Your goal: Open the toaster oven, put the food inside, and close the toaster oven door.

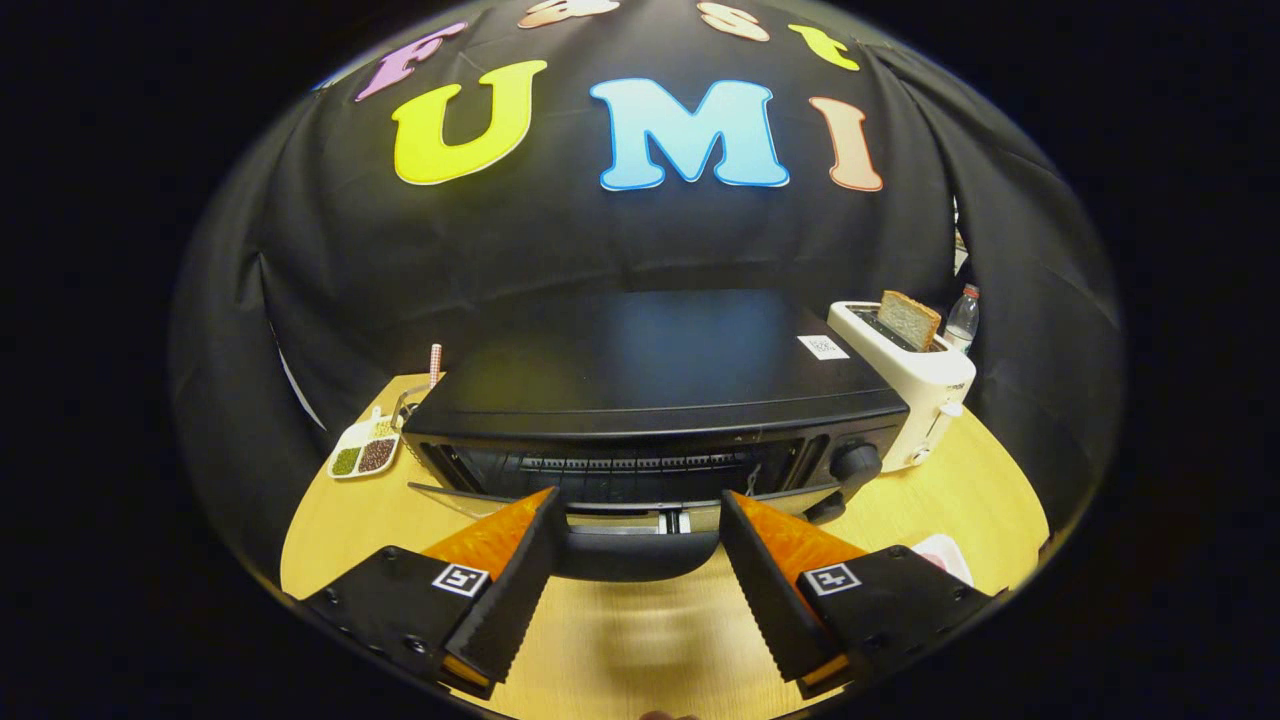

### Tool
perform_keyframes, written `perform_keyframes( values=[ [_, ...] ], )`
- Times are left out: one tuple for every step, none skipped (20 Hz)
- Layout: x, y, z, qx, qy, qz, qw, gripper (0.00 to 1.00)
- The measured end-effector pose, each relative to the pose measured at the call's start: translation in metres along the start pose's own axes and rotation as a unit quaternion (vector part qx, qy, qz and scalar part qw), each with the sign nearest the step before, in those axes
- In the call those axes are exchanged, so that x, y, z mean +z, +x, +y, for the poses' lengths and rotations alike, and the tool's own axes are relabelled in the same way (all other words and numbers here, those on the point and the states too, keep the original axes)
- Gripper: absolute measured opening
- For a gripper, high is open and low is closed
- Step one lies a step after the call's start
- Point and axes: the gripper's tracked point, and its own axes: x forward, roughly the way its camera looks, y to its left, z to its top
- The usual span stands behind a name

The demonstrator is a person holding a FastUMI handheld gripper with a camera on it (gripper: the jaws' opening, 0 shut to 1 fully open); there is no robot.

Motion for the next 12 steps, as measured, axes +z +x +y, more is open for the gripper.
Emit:
perform_keyframes(
  values=[
    [-0.004,-0.002,0.000,-0.002,0.000,0.002,1.000,0.98],
    [-0.007,-0.004,-0.001,-0.004,-0.003,0.004,1.000,0.98],
    [-0.011,-0.006,-0.001,-0.006,-0.008,0.008,1.000,0.98],
    [-0.015,-0.009,-0.001,-0.008,-0.011,0.010,1.000,0.99],
    [-0.021,-0.012,-0.001,-0.011,-0.012,0.015,1.000,0.98],
    [-0.026,-0.015,-0.001,-0.012,-0.014,0.019,1.000,0.99],
    [-0.034,-0.019,-0.001,-0.013,-0.017,0.025,0.999,0.98],
    [-0.039,-0.022,-0.002,-0.013,-0.018,0.032,0.999,0.98],
    [-0.048,-0.025,-0.002,-0.013,-0.016,0.042,0.999,0.98],
    [-0.055,-0.028,-0.003,-0.013,-0.015,0.052,0.998,0.98],
    [-0.063,-0.031,-0.002,-0.013,-0.015,0.064,0.998,0.98],
    [-0.072,-0.034,-0.002,-0.014,-0.017,0.076,0.997,0.98]
  ],
)
